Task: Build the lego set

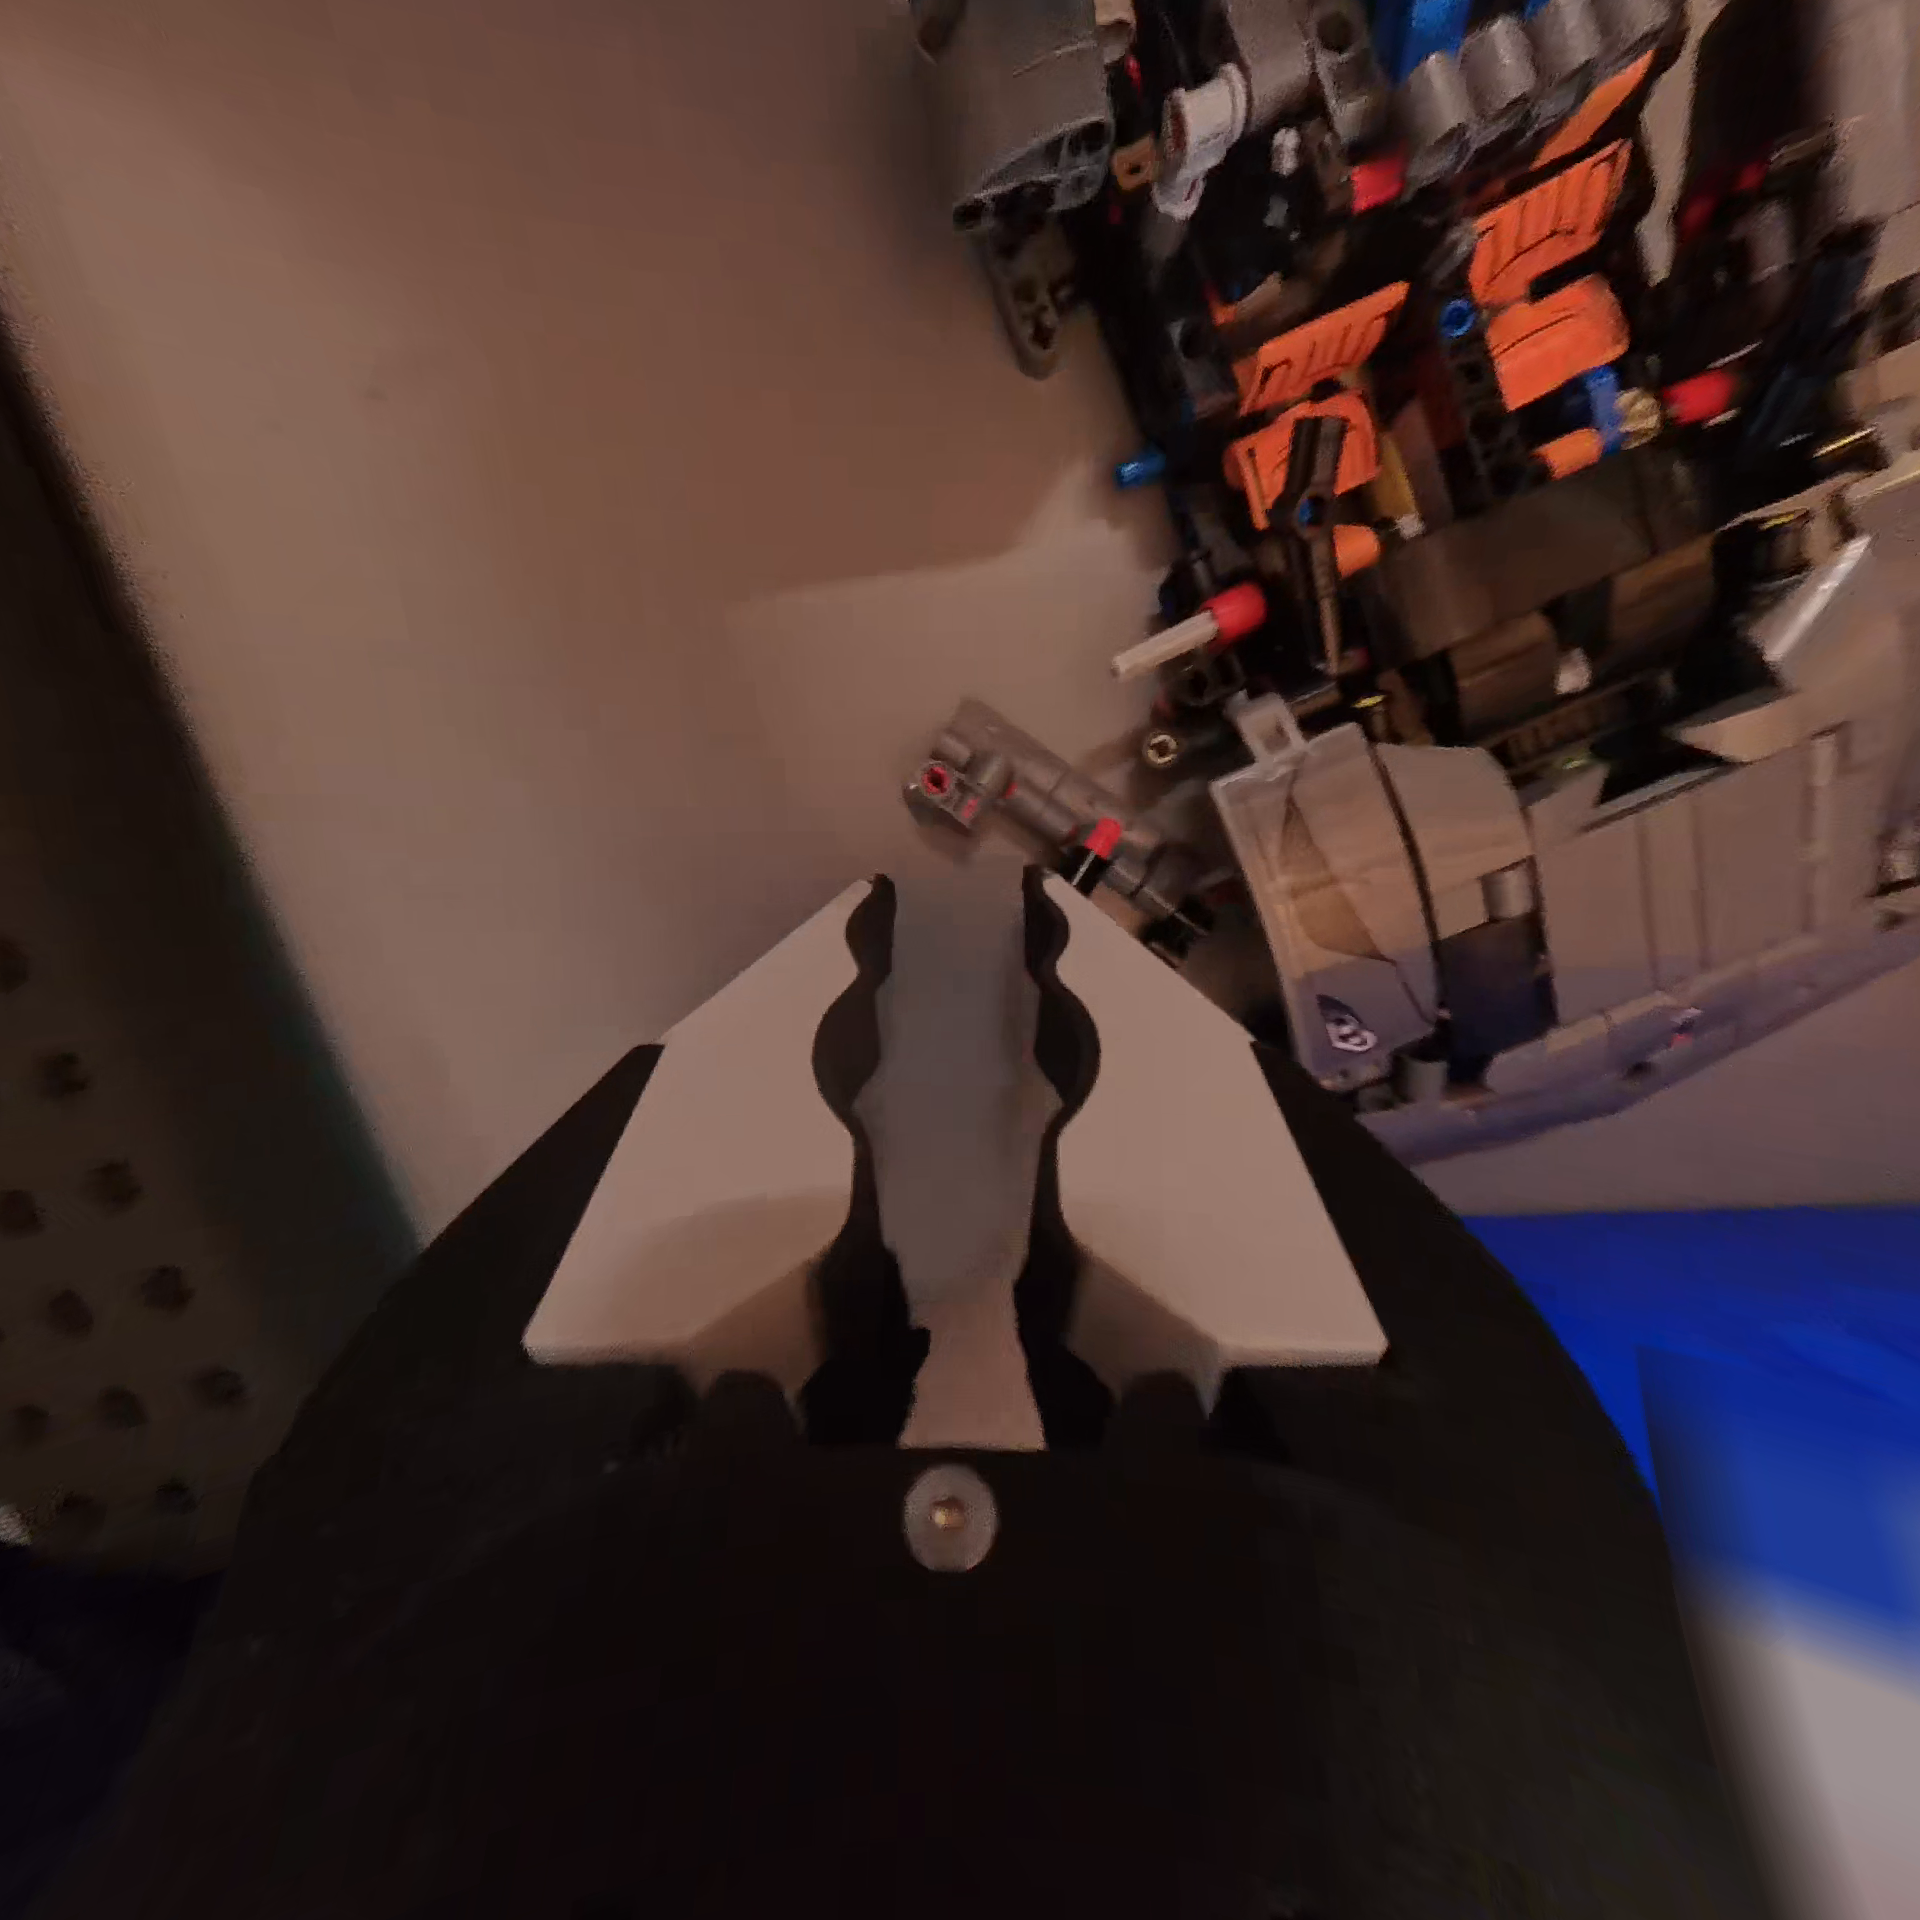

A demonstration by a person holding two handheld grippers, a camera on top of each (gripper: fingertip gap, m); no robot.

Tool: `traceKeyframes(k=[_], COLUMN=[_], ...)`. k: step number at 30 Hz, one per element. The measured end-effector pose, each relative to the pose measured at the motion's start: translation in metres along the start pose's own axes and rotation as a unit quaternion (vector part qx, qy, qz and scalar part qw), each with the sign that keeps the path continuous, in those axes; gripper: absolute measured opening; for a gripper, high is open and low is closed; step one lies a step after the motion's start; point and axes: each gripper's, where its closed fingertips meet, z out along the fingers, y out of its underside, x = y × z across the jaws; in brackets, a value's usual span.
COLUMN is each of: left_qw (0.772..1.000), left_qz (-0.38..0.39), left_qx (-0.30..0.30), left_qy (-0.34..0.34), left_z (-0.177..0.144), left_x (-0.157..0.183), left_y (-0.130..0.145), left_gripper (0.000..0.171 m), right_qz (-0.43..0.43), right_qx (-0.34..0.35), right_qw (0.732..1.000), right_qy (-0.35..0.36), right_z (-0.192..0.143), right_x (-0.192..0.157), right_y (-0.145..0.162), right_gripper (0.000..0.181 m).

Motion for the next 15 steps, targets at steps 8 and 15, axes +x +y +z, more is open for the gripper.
traceKeyframes(k=[8, 15], left_qw=[1.000, 0.993], left_qz=[0.020, 0.065], left_qx=[0.004, -0.007], left_qy=[0.012, 0.102], left_z=[-0.007, -0.005], left_x=[0.011, 0.063], left_y=[-0.004, -0.012], left_gripper=[0.038, 0.034], right_qz=[-0.046, -0.002], right_qx=[0.025, 0.061], right_qw=[0.997, 0.998], right_qy=[-0.051, -0.023], right_z=[0.015, -0.006], right_x=[-0.025, -0.001], right_y=[-0.022, -0.015], right_gripper=[0.010, 0.022])
